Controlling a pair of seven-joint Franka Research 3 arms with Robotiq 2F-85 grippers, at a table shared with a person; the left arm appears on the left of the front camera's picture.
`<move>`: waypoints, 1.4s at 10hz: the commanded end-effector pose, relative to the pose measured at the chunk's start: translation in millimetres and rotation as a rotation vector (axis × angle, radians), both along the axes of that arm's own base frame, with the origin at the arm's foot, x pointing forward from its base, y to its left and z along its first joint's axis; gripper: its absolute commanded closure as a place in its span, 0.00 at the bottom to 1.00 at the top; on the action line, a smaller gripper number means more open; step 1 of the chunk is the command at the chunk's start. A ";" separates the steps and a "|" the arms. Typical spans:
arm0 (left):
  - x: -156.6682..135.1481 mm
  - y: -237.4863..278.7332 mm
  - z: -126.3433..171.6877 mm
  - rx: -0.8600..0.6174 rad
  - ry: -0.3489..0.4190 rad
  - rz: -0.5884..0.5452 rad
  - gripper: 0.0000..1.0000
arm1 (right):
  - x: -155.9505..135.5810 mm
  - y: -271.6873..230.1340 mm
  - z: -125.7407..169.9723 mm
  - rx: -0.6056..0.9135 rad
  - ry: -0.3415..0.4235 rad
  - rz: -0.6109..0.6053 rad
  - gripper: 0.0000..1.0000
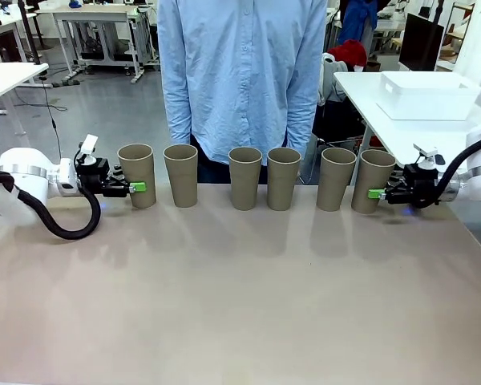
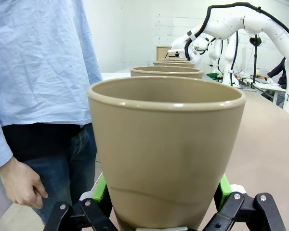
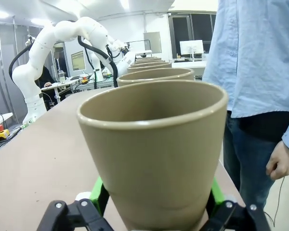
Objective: Stack the cups and store them in the basket.
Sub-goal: Pick up two Reusable plastic cups , one in each hand.
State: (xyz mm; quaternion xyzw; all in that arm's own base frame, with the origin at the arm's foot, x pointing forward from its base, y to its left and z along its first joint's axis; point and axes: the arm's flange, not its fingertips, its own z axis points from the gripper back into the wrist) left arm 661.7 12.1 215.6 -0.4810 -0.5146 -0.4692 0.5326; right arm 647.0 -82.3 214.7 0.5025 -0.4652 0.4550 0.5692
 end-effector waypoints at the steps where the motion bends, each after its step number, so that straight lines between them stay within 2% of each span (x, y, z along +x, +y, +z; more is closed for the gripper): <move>1: 0.4 -0.4 2.0 0.000 -0.003 0.000 0.00 | 2.0 4.7 2.3 0.024 0.007 0.008 0.00; 2: 0.0 0.0 0.0 0.000 0.000 0.000 0.17 | 2.6 4.0 2.7 0.030 0.022 0.005 0.20; 3: -0.8 1.2 0.0 -0.005 -0.004 -0.007 0.19 | 2.4 3.9 2.5 0.030 0.018 0.003 0.20; 4: -1.4 2.8 0.4 -0.004 -0.013 -0.010 0.36 | 2.2 3.9 2.6 0.031 0.013 0.002 0.40; 5: -2.2 2.3 1.4 -0.006 -0.030 -0.010 0.39 | 2.3 4.1 3.0 0.031 0.004 0.005 0.25; 6: -5.3 -0.2 4.5 -0.017 -0.054 -0.003 0.56 | 2.3 3.2 3.8 0.039 0.000 0.000 0.60; 7: -7.9 -1.2 6.6 -0.058 -0.092 -0.044 0.58 | 2.2 0.9 6.3 0.046 -0.010 0.007 0.45; 8: -0.1 1.6 -0.6 0.000 -0.009 0.001 0.58 | -0.3 0.2 -0.1 0.006 0.001 0.002 0.45; 9: -0.1 1.6 -0.6 0.000 -0.009 0.001 0.58 | -0.3 0.2 -0.1 0.006 0.001 0.002 0.45; 10: -1.6 0.7 0.5 -0.013 -0.032 -0.012 0.16 | -0.9 -1.6 -0.2 0.008 0.001 0.003 0.15; 12: -47.8 1.5 29.7 -0.037 -0.037 -0.025 0.16 | -49.6 -0.8 41.5 0.037 -0.056 -0.065 0.15; 13: -72.0 1.2 44.8 -0.049 -0.045 -0.037 0.16 | -67.3 -2.2 56.3 0.050 -0.056 -0.076 0.15; 14: -99.0 -2.1 59.6 -0.052 -0.068 -0.051 0.16 | -101.5 2.2 75.9 0.057 -0.057 -0.099 0.15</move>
